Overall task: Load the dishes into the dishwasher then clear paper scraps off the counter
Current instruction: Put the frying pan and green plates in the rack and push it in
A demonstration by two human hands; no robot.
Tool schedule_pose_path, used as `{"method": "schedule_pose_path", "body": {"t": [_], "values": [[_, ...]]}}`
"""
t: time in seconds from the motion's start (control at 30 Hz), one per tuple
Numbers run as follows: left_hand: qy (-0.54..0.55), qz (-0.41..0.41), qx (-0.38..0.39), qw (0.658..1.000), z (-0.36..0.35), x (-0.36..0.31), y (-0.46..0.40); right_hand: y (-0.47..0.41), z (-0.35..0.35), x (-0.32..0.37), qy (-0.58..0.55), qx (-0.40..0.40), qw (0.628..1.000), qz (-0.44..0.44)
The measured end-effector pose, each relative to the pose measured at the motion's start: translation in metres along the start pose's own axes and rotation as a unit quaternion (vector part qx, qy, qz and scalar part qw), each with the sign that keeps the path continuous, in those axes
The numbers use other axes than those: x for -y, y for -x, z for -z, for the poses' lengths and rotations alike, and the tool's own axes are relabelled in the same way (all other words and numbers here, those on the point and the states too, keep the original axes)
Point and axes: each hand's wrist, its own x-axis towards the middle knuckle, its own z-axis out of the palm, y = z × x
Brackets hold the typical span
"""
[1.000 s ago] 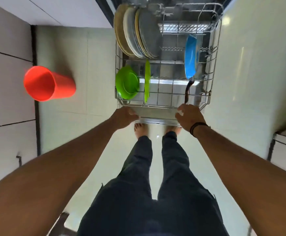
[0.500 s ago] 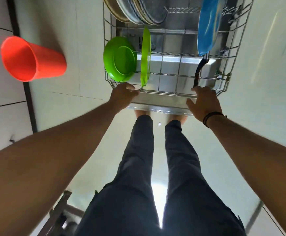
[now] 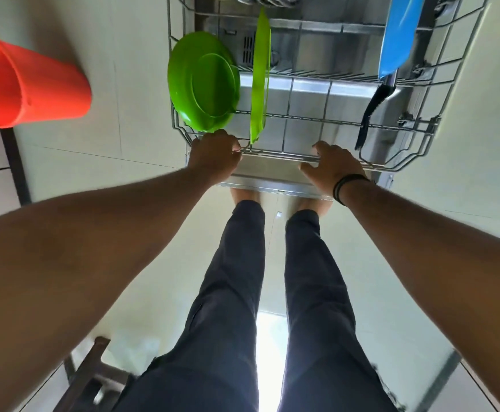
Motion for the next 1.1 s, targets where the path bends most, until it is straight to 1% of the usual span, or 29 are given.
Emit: {"method": "schedule_pose_path", "body": {"t": [0.17,0.23,0.3,0.5,0.6,0.77,0.9,1.1], "values": [[0.021,-0.049,-0.025,0.998,0.002,0.009,-0.006,-0.014,-0.004,0.012,0.004,0.011,1.0,0.002],[0.015,-0.063,-0.033,0.997,0.001,0.009,-0.004,-0.017,-0.002,0.017,0.034,0.014,0.999,0.003],[-0.005,-0.07,-0.017,0.997,-0.003,0.008,-0.004,-0.02,0.0,0.021,0.066,0.011,0.998,0.007],[-0.071,-0.071,0.002,0.995,0.002,0.002,-0.016,-0.021,0.004,0.024,0.119,-0.001,0.993,0.008],[-0.086,-0.06,0.003,0.994,0.003,-0.001,-0.017,-0.02,0.006,0.024,0.124,-0.008,0.992,0.013],[-0.101,-0.055,-0.025,0.993,0.008,-0.009,-0.022,-0.026,0.023,0.027,0.138,-0.012,0.99,0.023],[-0.109,-0.058,-0.056,0.991,0.025,-0.014,-0.04,-0.04,0.047,0.031,0.135,-0.029,0.99,0.027],[-0.097,-0.058,-0.065,0.991,0.055,-0.022,-0.069,-0.063,0.081,0.039,0.149,-0.066,0.986,0.037]]}}
